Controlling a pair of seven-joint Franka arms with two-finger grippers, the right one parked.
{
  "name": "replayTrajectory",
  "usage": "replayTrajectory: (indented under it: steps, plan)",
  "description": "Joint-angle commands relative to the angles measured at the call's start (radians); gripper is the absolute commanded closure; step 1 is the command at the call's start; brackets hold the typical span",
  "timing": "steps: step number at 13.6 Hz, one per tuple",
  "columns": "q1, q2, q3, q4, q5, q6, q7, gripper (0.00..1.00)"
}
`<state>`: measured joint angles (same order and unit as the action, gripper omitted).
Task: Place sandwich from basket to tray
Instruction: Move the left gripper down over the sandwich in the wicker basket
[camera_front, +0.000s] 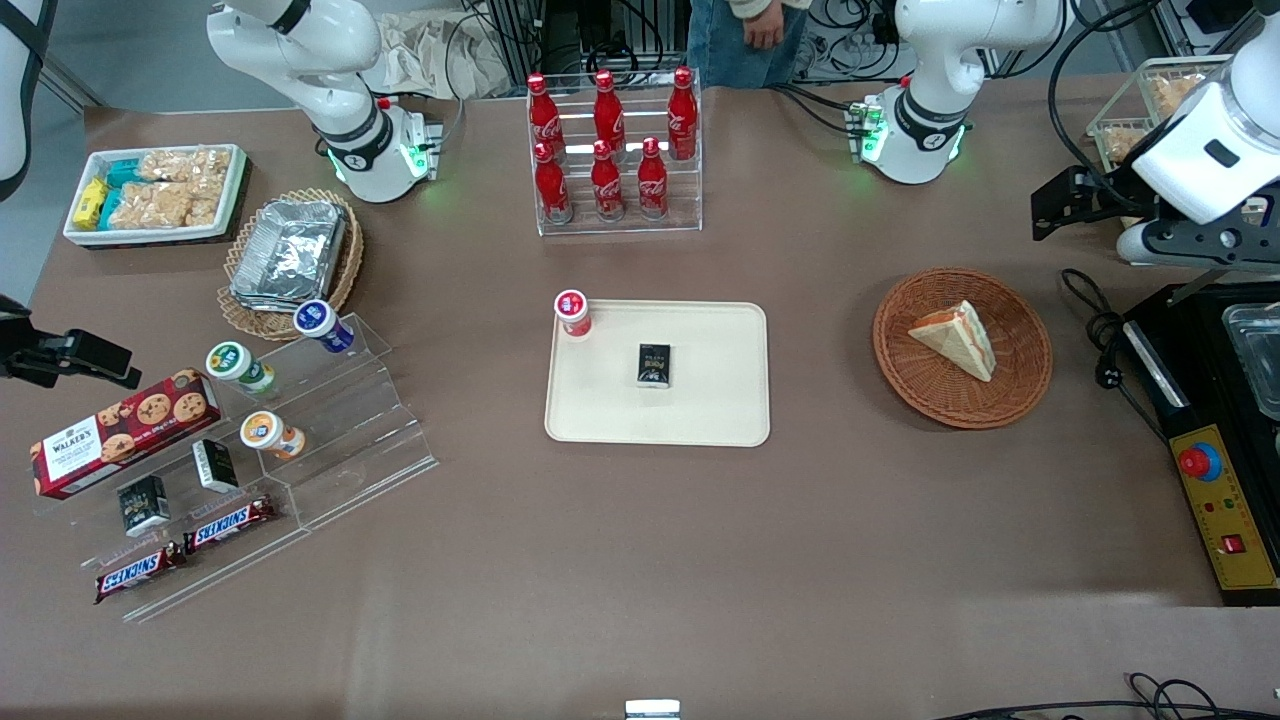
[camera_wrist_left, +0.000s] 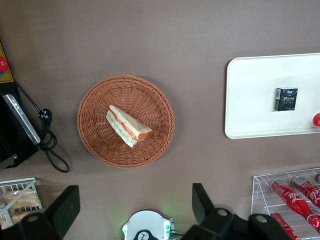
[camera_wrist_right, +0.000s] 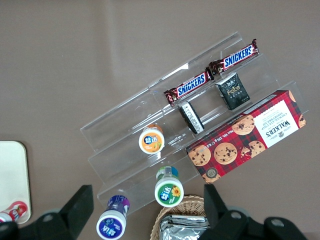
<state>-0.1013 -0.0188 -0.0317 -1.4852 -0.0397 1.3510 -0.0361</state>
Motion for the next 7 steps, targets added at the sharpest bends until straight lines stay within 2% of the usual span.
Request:
replayTrajectory:
  steps: [1,4,7]
  plan:
    - [0.000,0.000,-0.001,0.010,-0.003,0.000,-0.025,0.00]
    - [-0.001,0.002,0.000,0.005,-0.002,-0.003,-0.123,0.00]
    - [-0.001,0.002,-0.002,-0.006,-0.014,-0.033,-0.414,0.00]
